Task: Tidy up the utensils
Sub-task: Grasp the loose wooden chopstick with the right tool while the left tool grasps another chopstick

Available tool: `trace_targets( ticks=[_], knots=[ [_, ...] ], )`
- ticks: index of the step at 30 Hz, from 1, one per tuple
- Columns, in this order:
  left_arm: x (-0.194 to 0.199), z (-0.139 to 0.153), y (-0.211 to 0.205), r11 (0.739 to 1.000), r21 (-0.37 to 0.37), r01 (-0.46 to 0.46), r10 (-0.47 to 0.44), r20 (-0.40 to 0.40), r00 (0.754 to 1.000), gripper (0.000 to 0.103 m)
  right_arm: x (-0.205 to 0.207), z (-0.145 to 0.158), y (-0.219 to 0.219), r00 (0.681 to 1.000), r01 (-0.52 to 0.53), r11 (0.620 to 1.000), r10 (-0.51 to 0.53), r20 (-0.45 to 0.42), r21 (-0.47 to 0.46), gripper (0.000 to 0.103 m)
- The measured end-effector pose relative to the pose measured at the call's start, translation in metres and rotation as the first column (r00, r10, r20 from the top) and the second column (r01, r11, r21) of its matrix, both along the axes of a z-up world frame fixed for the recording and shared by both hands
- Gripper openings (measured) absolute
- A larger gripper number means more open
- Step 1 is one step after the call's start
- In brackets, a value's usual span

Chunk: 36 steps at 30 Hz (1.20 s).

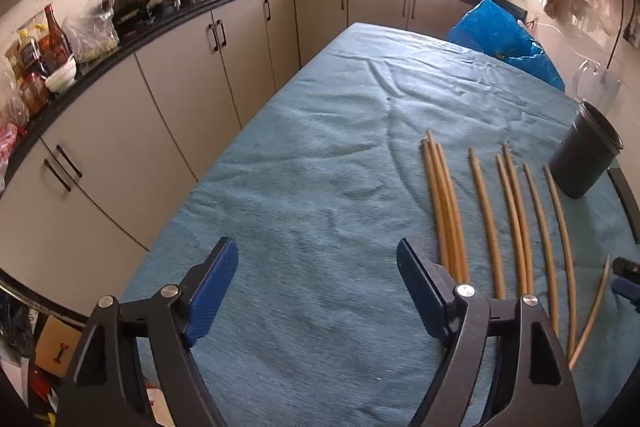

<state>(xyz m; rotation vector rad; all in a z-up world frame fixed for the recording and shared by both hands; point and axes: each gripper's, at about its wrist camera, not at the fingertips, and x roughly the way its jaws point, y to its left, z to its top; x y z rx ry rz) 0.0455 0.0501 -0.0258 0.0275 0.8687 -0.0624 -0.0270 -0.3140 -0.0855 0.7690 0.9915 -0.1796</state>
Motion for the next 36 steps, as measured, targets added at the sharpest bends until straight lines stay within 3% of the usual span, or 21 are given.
trace_targets(
  ticks=[6,12,14,18,22,24,25,27,28,30,32,36],
  knots=[
    [0.005,-0.001,0.009,1.000,0.005,-0.003,0.003,0.005,1.000,0.081,0.023,0.004,0.009,0.998,-0.023,0.992,0.016,-0.056,-0.126,0.050],
    [0.013,-0.003,0.008,1.000,-0.001,0.006,-0.006,0.003,1.000,0.081,0.055,0.003,0.048,0.982,-0.170,0.943,0.139,-0.125,-0.288,0.020],
    [0.017,-0.002,0.005,1.000,0.009,0.026,-0.026,-0.012,1.000,0.081,0.063,0.003,0.059,0.978,-0.199,0.921,0.163,-0.133,-0.335,0.015],
    [0.031,0.001,-0.002,0.993,-0.029,0.111,-0.113,-0.078,0.991,0.081,0.072,0.001,0.057,0.973,-0.225,0.922,0.192,-0.130,-0.315,0.008],
    [0.056,0.005,-0.014,0.981,-0.084,0.176,-0.187,-0.146,0.972,0.079,0.078,0.006,0.049,0.975,-0.219,0.935,0.197,-0.104,-0.279,0.008],
    [0.070,0.005,-0.024,0.976,-0.107,0.192,-0.208,-0.180,0.961,0.064,0.074,0.010,0.046,0.976,-0.217,0.944,0.210,-0.054,-0.249,0.008],
    [0.079,0.003,-0.033,0.969,-0.121,0.214,-0.235,-0.201,0.951,0.063,0.071,0.013,0.048,0.975,-0.221,0.947,0.220,-0.029,-0.234,0.008],
    [0.094,0.000,-0.044,0.973,-0.109,0.202,-0.222,-0.231,0.947,0.053,0.069,0.017,0.053,0.973,-0.225,0.949,0.230,-0.003,-0.221,0.008],
    [0.103,-0.004,-0.054,0.969,-0.112,0.219,-0.241,-0.246,0.939,0.052,0.067,0.018,0.053,0.973,-0.225,0.950,0.232,0.008,-0.216,0.008],
    [0.118,-0.014,-0.063,0.974,-0.096,0.204,-0.224,-0.302,0.927,0.036,0.065,0.020,0.055,0.971,-0.225,0.950,0.236,0.024,-0.217,0.008],
    [0.129,-0.025,-0.073,0.974,-0.087,0.210,-0.228,-0.336,0.914,0.028,0.062,0.024,0.057,0.971,-0.223,0.948,0.237,0.037,-0.226,0.008],
    [0.132,-0.029,-0.077,0.982,-0.040,0.183,-0.186,-0.334,0.924,0.011,0.054,0.029,0.057,0.971,-0.216,0.949,0.234,0.056,-0.229,0.008]
  ],
)
